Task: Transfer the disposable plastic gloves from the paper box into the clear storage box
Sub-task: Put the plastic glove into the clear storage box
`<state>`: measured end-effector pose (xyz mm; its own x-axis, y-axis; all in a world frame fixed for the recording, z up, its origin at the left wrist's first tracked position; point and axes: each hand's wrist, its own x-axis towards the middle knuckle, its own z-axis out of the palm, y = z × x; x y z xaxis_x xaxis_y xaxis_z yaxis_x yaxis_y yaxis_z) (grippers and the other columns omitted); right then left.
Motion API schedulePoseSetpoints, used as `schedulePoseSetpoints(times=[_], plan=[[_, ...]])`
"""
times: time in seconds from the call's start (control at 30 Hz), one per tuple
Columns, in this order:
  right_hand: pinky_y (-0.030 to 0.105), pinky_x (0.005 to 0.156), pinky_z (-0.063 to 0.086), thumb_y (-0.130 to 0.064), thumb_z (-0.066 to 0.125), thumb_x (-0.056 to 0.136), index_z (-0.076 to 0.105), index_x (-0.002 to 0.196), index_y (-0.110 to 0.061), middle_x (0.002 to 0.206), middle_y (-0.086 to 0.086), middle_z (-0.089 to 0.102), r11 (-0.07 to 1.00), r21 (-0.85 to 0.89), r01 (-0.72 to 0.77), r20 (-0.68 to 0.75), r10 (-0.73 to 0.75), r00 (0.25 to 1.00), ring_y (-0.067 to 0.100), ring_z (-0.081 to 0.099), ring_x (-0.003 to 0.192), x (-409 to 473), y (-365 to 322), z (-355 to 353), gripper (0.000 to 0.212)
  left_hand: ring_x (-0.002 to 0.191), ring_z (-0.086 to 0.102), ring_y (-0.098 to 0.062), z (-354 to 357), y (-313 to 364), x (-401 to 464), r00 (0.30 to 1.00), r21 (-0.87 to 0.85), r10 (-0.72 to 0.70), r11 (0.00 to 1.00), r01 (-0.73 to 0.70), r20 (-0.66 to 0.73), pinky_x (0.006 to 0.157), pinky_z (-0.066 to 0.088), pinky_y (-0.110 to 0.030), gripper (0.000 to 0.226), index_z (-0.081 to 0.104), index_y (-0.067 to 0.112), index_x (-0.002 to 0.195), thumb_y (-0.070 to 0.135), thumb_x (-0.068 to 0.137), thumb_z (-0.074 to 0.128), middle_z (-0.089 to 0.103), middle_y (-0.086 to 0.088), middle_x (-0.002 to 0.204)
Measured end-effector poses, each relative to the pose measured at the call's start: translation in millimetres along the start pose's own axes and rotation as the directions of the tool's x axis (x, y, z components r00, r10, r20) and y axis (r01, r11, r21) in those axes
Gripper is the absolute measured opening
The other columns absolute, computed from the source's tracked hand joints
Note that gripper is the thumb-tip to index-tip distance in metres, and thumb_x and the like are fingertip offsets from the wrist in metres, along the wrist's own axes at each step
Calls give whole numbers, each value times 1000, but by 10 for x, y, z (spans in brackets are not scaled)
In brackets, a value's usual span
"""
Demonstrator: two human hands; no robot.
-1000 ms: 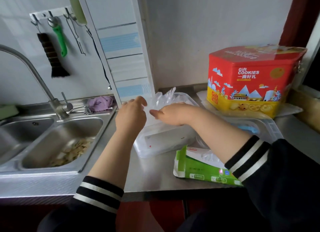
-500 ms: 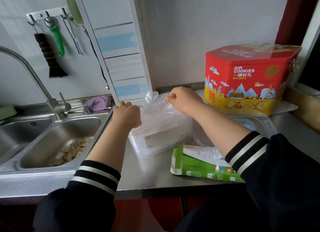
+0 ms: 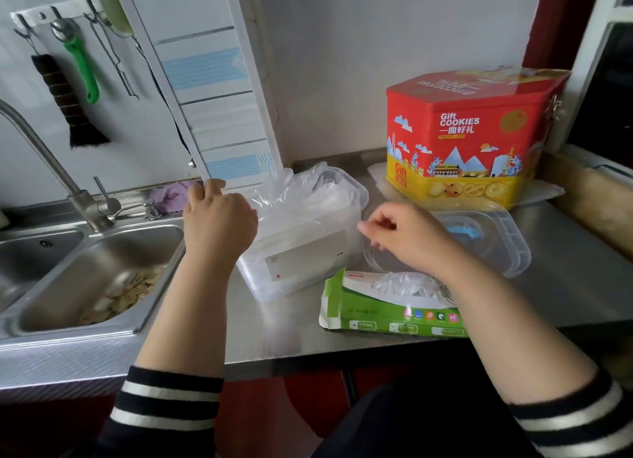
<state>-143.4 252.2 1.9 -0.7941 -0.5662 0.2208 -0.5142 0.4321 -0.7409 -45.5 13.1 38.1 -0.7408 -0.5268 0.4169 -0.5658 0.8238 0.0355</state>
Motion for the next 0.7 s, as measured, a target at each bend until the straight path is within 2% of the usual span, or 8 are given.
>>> schedulePoseSetpoints(times=[0.1,0.2,0.3,0.37,0.47,0.53,0.6,0.7], plan=[[31,69,45,-45,63,88,63,78,-25,74,-10,63,996,-42,-81,62,83,995,8,58,72,-250,122,72,22,123,35,-39,58,72,-83,999,-52,17,998,-19,-52,99,34,-46,26,73,15,105,25,95,51,43,-10,143],[32,80,47,-48,66,84,66,83,-29,92,-15,60,989,-127,-72,33,76,997,6,56,89,-392,243,96,19,109,44,-38,97,188,-166,969,-185,33,980,-79,-243,88,37,-42,22,74,15,100,21,94,54,57,-8,128],[32,86,47,-50,71,80,69,100,-28,104,-10,56,966,-249,-71,54,87,995,11,53,100,-434,343,85,30,88,54,-31,93,423,-395,796,-300,90,896,-327,-598,75,41,-38,17,71,9,96,16,93,55,66,-9,101],[31,81,48,-47,75,77,71,99,-25,98,-6,58,955,-277,-104,54,124,991,15,57,95,-423,404,130,32,80,57,-26,162,605,-648,698,-354,188,753,-554,-691,72,44,-35,21,69,5,96,14,96,50,65,-9,92],[33,75,49,-46,76,76,70,85,-27,85,-7,59,971,-202,-129,1,132,991,18,59,85,-410,459,216,22,82,60,-22,407,825,-989,760,-501,357,588,-634,-543,72,48,-33,25,67,7,101,23,98,48,65,-3,92],[34,71,49,-43,71,81,68,77,-24,81,-5,58,970,-210,-123,-47,116,992,19,57,79,-412,494,256,19,97,59,-14,615,909,-1094,870,-609,418,627,-485,-261,81,47,-31,38,62,17,116,44,93,50,65,8,104],[37,70,49,-39,66,85,69,77,-21,80,-3,59,974,-201,-103,-90,86,992,19,57,78,-430,533,287,21,111,53,-9,823,939,-1119,888,-631,456,675,-383,-51,93,43,-29,61,53,23,129,62,83,49,62,13,120],[41,73,51,-40,64,87,69,77,-19,78,-2,62,991,-101,-82,-121,70,990,17,59,76,-473,584,316,24,114,50,-8,965,955,-1134,892,-645,453,677,-355,-15,99,36,-25,73,51,24,132,69,75,53,60,16,125]])
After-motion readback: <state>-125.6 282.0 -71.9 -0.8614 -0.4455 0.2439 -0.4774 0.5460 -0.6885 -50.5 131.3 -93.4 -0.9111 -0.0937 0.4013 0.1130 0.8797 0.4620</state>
